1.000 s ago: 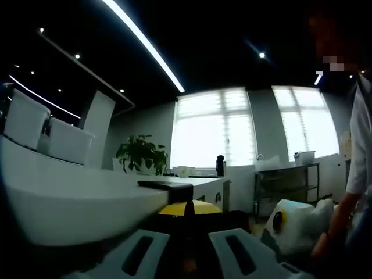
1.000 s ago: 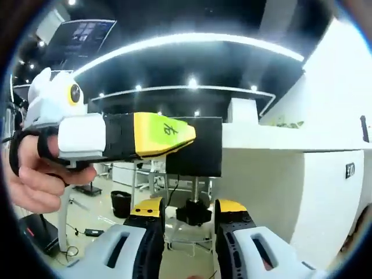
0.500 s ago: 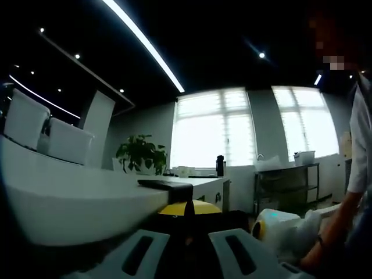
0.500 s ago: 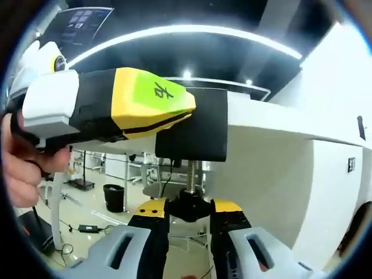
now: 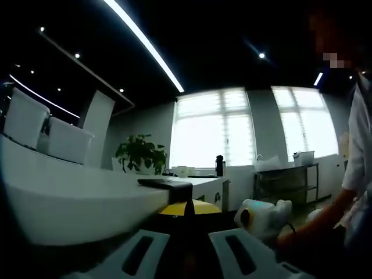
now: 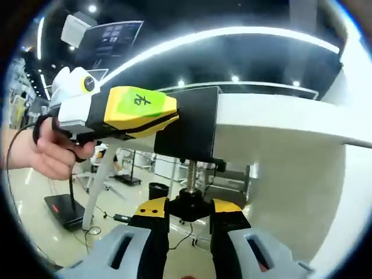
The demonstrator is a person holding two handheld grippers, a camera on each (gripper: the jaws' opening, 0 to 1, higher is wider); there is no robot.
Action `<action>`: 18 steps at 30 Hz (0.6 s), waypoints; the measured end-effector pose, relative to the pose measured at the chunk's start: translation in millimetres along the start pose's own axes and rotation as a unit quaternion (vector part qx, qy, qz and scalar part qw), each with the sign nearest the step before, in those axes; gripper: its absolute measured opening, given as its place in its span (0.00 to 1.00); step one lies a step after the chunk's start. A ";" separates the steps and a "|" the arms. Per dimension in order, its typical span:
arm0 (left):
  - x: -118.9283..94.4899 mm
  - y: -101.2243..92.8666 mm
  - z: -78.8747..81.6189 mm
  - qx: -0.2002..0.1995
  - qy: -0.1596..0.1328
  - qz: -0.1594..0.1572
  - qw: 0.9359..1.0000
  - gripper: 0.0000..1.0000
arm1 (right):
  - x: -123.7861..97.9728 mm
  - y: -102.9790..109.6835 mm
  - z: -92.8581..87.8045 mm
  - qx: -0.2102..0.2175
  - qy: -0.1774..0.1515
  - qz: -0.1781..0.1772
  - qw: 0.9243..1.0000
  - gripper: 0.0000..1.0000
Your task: Clamp the fixed fixture on the desktop, loosen the retaining clip, secure it to the edge of the desk, and tighten the retaining clip.
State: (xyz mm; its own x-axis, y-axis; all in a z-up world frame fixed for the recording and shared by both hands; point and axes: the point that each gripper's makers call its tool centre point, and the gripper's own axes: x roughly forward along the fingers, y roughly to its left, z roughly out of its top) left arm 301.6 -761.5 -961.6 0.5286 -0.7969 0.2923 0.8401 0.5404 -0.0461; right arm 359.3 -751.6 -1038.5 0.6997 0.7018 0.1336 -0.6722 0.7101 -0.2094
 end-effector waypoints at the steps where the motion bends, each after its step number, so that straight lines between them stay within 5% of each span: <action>1: -0.2 0.2 0.5 0.001 -0.001 0.000 1.000 0.02 | 2.2 1.7 -0.3 0.009 -0.002 0.024 1.000 0.25; 6: -1.3 -0.4 0.9 0.014 0.003 0.000 1.000 0.02 | 9.4 2.9 -2.3 0.020 0.000 0.108 0.994 0.26; 10: -1.5 -0.5 0.7 0.014 0.003 -0.001 1.000 0.02 | 9.4 1.5 -3.0 0.011 0.003 0.117 0.993 0.26; 14: -1.9 -0.6 1.3 0.005 0.000 -0.001 1.000 0.02 | 5.0 0.1 -10.3 0.027 0.008 0.072 0.997 0.30; 16: -2.1 -0.8 1.5 0.006 0.000 -0.001 1.000 0.02 | -1.5 -5.9 -17.9 0.109 -0.012 0.017 0.994 0.36; 18: -2.2 -0.9 1.7 0.006 0.000 -0.002 1.000 0.02 | -13.2 -2.4 -39.7 0.148 0.010 -0.022 0.989 0.36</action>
State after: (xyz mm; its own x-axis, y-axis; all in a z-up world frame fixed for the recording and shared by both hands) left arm 299.5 -759.8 -960.6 0.5253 -0.7991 0.2924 0.8408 0.5403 -0.0337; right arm 361.3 -764.8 -1078.2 0.7318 0.6714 0.1172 -0.6811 0.7266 0.0899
